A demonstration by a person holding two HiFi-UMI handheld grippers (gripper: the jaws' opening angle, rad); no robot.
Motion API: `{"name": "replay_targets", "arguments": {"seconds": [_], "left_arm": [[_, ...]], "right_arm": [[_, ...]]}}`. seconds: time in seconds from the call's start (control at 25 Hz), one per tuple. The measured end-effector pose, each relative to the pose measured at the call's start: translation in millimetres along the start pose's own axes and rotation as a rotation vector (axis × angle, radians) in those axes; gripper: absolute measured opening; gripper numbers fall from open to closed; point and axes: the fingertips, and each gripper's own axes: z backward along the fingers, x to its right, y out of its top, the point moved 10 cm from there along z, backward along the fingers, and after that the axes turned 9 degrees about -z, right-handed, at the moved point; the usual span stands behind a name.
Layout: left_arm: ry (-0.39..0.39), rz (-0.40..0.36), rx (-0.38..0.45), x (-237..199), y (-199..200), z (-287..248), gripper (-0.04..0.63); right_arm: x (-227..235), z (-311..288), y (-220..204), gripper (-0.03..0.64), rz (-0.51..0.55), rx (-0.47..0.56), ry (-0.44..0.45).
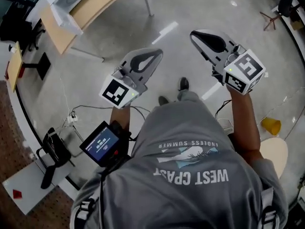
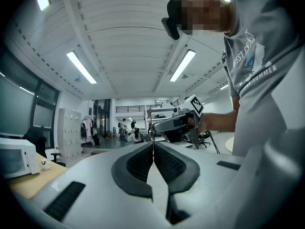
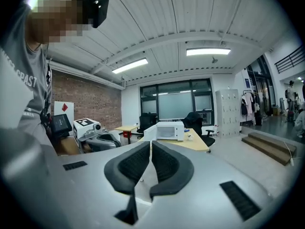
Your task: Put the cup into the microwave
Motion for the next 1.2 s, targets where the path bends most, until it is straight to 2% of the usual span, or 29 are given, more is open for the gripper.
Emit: {"name": "replay_targets", "arguments": {"seconds": [0.32, 0.92, 1.2], "left_arm": [[0.046, 0.054, 0.03, -21, -21, 32, 0.023], [0.08, 0.042, 0.02, -26, -27, 42, 0.023], [0.128, 0.072, -0.013, -95, -51, 27, 0.023]], "right_arm": [[-9, -54, -12, 0.021, -0.016, -0.053, 0.026], [-5, -75, -12, 0.021, 0.007, -0.052, 0.046], [53, -142, -5, 0.021, -0.02, -0.078, 0.09]]}}
